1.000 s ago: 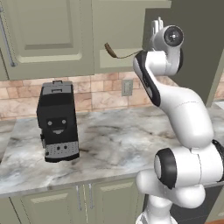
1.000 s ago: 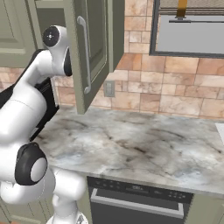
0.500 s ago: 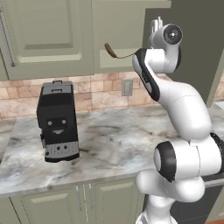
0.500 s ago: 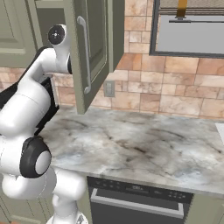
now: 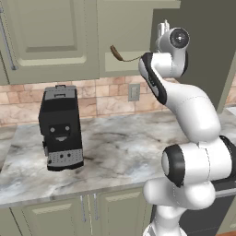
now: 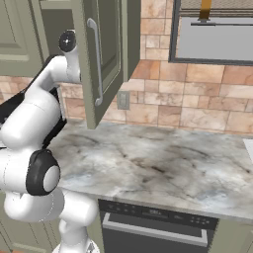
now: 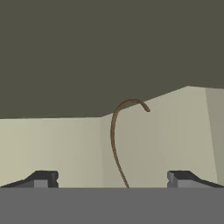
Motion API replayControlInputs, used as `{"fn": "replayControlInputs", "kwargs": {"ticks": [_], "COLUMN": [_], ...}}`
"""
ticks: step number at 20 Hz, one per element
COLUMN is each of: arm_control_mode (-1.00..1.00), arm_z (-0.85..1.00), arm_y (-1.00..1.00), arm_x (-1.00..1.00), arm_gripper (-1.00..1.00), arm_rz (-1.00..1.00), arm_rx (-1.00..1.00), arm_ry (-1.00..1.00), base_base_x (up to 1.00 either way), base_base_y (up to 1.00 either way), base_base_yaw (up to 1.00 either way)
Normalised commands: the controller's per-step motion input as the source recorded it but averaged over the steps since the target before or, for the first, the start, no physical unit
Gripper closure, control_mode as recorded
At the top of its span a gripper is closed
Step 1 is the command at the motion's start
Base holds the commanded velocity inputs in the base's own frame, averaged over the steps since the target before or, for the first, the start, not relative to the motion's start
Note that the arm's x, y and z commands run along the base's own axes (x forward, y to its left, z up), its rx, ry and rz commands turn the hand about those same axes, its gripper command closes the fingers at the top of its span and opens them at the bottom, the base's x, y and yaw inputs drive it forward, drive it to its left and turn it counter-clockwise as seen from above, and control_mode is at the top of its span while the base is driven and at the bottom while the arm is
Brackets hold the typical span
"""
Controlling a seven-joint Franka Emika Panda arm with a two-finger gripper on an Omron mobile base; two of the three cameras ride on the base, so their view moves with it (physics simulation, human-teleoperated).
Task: Open the cabinet and move the ladle to the pot. Then close the cabinet.
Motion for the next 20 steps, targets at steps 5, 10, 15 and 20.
{"fn": "replayControlInputs", "kwargs": {"ticks": [5, 10, 15, 20], "arm_control_mode": [-1.0, -1.0, -1.0, -1.0], "arm_z": [-0.03, -0.16, -0.24, -0.04], "arm_y": [-0.16, -0.1, 0.0, 0.0], "arm_x": [0.13, 0.29, 0.53, 0.49], "arm_gripper": [-1.0, -1.0, -1.0, -1.0], "arm_rz": [0.0, 0.0, 0.0, 0.0], "arm_rx": [0.01, 0.0, 0.01, 0.0], "arm_ry": [0.0, 0.0, 0.0, 0.0], "base_base_x": [0.0, 0.0, 0.0, 0.0], "base_base_y": [0.0, 0.0, 0.0, 0.0], "base_base_yaw": [0.0, 0.0, 0.0, 0.0]}}
